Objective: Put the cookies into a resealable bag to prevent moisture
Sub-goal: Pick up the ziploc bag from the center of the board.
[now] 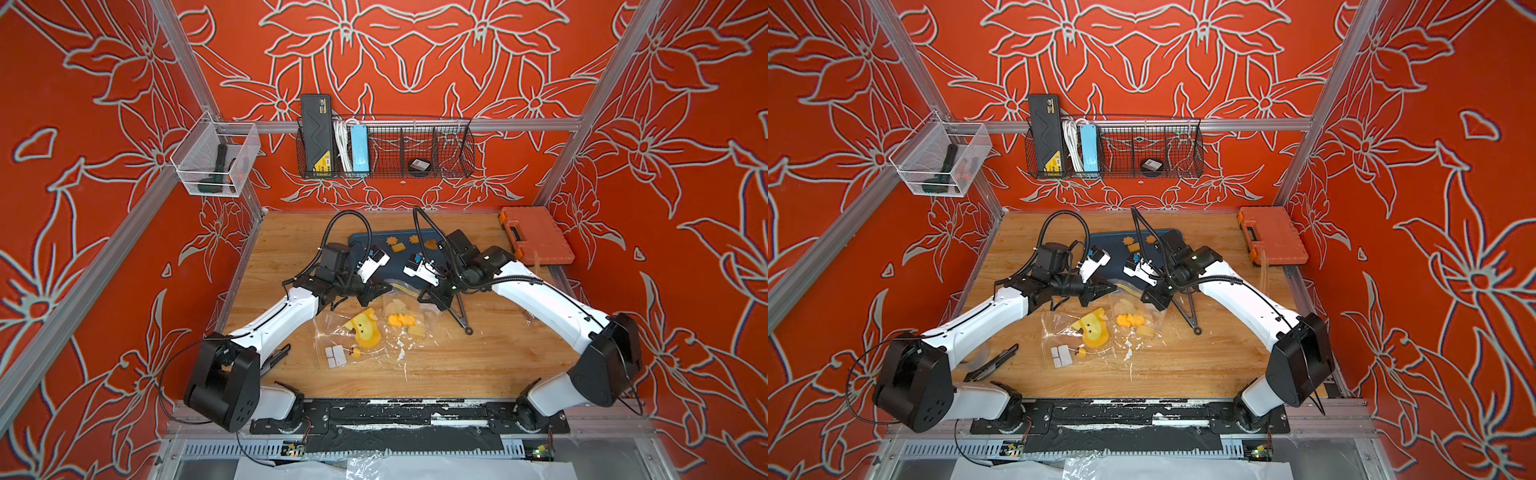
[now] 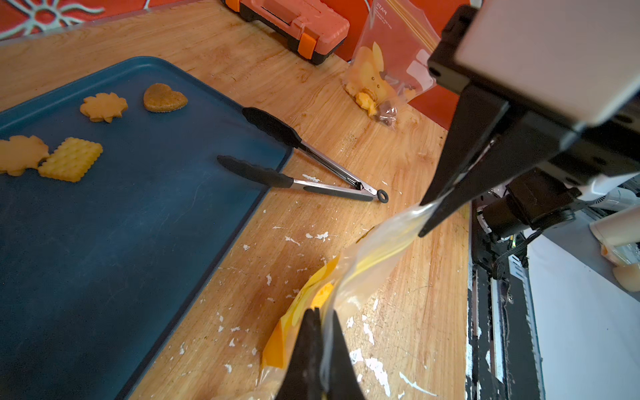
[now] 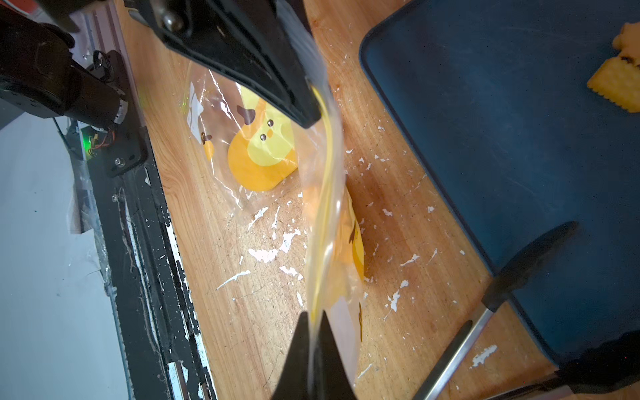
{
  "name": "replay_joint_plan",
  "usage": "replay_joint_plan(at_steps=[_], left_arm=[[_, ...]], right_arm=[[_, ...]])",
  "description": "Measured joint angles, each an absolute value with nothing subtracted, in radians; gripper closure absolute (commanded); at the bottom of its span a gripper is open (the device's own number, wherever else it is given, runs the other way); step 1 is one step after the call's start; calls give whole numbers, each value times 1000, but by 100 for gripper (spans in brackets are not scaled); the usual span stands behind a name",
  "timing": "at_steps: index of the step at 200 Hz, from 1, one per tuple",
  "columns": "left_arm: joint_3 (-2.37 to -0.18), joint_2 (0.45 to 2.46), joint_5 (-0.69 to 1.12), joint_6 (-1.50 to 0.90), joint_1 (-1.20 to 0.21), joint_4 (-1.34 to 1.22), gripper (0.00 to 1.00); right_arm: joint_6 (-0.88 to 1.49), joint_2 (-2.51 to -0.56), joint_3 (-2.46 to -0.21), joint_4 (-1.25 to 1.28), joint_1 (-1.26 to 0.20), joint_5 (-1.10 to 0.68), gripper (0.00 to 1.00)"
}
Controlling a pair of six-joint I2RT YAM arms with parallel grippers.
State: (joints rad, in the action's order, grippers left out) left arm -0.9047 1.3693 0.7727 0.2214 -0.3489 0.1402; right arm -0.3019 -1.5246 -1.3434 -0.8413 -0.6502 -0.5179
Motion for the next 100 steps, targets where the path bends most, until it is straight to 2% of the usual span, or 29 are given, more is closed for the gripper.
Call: replay_joint_plan(at_steps=[5,12,24,31,35,39,45,64,72,78,81,89,100], left_arm=[[-905,1369,773,221,-349,140,100],[-905,1369,773,221,-349,140,100],[-905,1368,773,222,-349,140,100],[-905,1368,773,222,-349,140,100],[-905,1368,773,222,-349,140,100],[-905,1368,773,222,-349,140,100],[-905,1368,775,222,-349,140,100],[-904,1367,780,224,-349,140,100],[-903,1367,780,224,-349,140,100],[-901,1366,781,224,-349,140,100],[-900,1365,782,224,-349,140,100],[-899,1363,784,225,-349,140,100],[-899,1361,785,225,-349,140,100]], right_arm=[[-303,-1528,-1348,-839,-651,-515,82],[-298,-1531,-1351,-833,-651,-512,100],[-295,-1536,-1356,-833,-651,-508,100],[-296,-1540,-1361,-835,-651,-506,85],[-293,-1543,-1364,-835,-651,-505,83],[-294,-1546,-1366,-834,-651,-504,86],[-293,-1549,-1368,-830,-651,-499,100],[-284,-1557,-1368,-827,-652,-496,100],[-283,-1559,-1368,-825,-652,-496,84],[-279,-1559,-1368,-824,-652,-496,81],[-278,-1560,-1368,-822,-652,-495,83],[-277,-1560,-1368,-815,-653,-494,100],[-267,-1560,-1368,-805,-653,-497,100]])
